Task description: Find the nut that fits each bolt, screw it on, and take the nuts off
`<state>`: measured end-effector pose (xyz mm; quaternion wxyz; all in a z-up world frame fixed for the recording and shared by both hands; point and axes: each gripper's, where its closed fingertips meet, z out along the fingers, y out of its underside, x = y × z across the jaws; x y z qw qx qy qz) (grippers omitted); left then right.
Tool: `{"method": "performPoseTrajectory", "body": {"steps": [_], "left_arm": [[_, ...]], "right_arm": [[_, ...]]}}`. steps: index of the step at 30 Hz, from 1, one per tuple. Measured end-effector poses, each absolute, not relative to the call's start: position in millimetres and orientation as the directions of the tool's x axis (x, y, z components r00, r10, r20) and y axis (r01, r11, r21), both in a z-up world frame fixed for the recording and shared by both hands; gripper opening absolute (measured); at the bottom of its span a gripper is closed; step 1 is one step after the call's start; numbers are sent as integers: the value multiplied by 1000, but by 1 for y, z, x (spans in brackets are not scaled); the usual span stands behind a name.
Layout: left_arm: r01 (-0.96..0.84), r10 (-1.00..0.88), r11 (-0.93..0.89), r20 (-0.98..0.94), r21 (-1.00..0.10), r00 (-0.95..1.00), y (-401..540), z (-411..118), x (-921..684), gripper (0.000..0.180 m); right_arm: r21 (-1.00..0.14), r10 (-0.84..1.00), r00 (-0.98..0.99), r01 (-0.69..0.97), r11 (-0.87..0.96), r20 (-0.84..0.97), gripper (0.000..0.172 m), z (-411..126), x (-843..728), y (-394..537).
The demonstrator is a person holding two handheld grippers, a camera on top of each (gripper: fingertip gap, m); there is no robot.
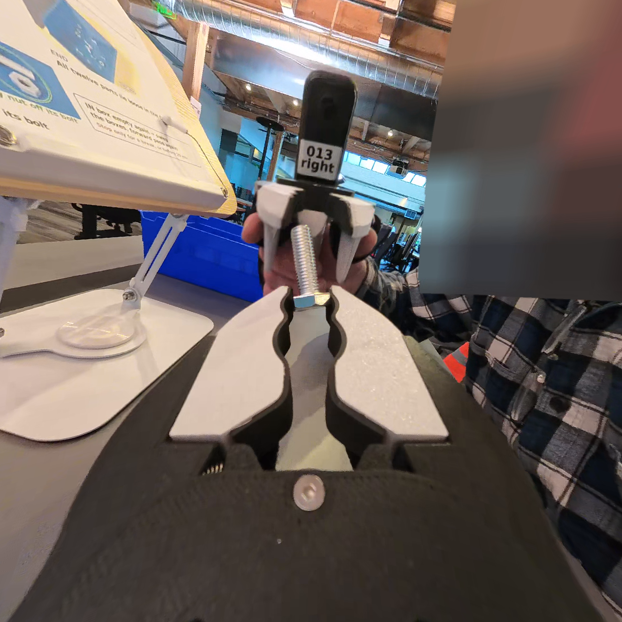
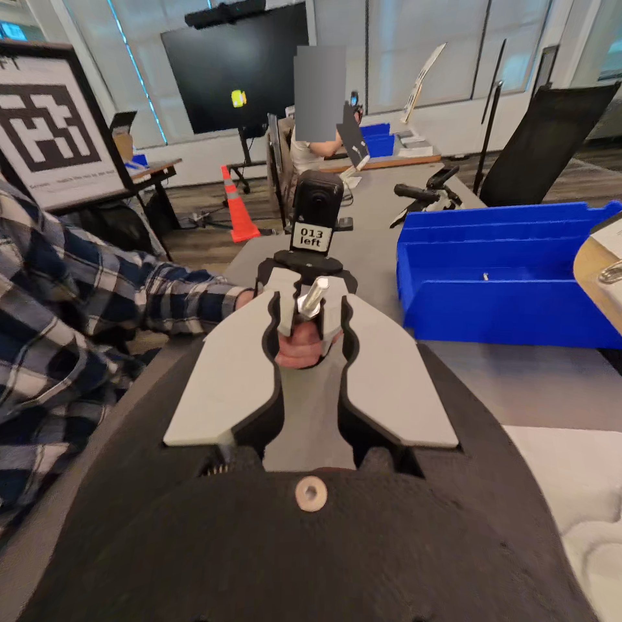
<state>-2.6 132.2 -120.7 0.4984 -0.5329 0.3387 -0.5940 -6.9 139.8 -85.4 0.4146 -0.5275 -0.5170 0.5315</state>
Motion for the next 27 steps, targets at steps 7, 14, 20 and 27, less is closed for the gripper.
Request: {"method": "performPoseTrajectory", "body": {"steps": [7,14,20,27], "left_arm": [[211,-958,-267,282,-940,44,125,-121,2,18],[173,-964,-252,262,-952,36,120,-126,9,18],[188,-970,-232,241,-954,23,116,-120,11,19],[121,-977,-186,197,-975,85,118,-128,9,21]], "right_arm": [[-984,977,-116,1,-179,-177,28,-94,-32,131],[-972,955,-184,2,-235,-231,10,-91,-33,128],[-983,966,-185,17,-183,-183,10,-86,-31,123],[-998,999,-30,-62,-11,-9,10,-23,22,147]]}}
